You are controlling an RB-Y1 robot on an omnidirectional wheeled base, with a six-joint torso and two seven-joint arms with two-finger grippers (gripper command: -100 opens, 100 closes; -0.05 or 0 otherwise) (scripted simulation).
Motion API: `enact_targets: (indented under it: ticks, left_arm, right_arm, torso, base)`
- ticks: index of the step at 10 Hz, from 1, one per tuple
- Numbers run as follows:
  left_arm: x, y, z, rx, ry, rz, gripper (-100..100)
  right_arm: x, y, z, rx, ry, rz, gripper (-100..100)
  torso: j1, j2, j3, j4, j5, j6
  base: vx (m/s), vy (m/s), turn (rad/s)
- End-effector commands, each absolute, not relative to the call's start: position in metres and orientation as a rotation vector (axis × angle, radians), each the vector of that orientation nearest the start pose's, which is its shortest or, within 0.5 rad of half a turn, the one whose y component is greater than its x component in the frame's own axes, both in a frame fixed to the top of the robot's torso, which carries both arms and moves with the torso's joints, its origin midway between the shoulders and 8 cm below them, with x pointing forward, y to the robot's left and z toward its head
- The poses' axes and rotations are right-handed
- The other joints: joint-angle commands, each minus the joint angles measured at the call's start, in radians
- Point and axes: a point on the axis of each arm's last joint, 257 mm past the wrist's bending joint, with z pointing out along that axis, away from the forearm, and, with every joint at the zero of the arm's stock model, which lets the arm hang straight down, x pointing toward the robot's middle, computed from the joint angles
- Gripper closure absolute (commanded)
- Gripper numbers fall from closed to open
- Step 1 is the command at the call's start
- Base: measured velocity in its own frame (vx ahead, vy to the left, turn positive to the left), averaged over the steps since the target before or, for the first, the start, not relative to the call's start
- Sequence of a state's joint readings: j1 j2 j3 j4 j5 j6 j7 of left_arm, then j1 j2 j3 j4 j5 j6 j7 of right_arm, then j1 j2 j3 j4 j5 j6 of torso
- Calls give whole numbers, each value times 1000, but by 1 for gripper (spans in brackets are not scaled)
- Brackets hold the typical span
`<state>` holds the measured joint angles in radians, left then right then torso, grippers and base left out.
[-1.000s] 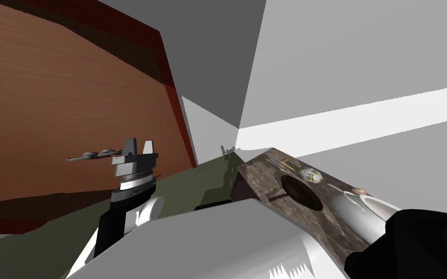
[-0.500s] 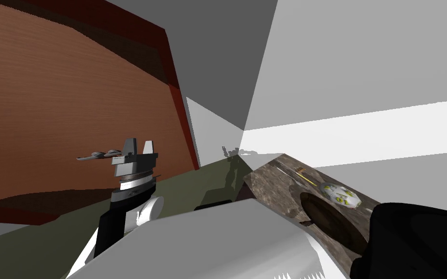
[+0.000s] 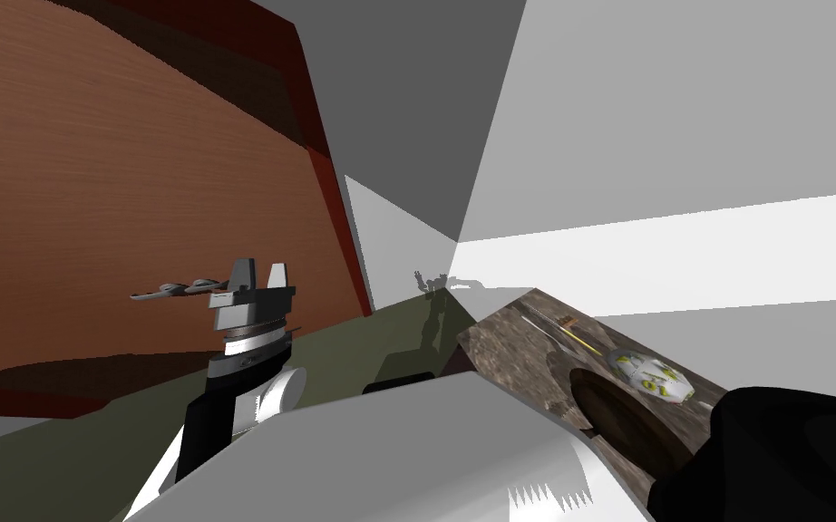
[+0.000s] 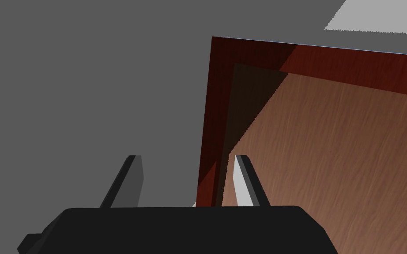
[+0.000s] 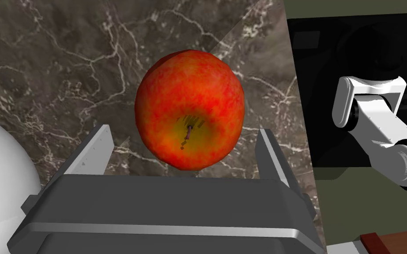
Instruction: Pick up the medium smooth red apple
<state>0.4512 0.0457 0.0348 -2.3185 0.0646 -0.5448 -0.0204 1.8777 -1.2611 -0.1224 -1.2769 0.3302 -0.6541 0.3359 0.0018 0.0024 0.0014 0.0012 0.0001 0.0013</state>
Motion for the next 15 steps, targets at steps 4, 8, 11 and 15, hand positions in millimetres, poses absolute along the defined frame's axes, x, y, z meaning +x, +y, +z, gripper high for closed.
enact_targets:
  ticks: [4,8,11,15]
  left_arm:
    - [328,284,66,-550,524,-1337,0]
    - [328,284,66,-550,524,-1337,0]
    - [328,284,66,-550,524,-1337,0]
    - [328,284,66,-550,524,-1337,0]
  right_arm:
    - [-318,-593,-255,126,3296,-67,100]
    - [-319,-592,-254,127,3297,-62,100]
    - [-318,-596,-240,133,3299,-71,100]
    - [-319,-597,-231,135,3300,-72,0]
  torso:
    - [1,0,0,0,0,0]
    - [-3,2,2,2,-3,0]
    - [-3,2,2,1,-2,-1]
    - [-2,1,1,1,-2,0]
  base:
    - [-3,-13,-6]
    - [0,0,0]
    - [2,13,9]
    - [5,16,6]
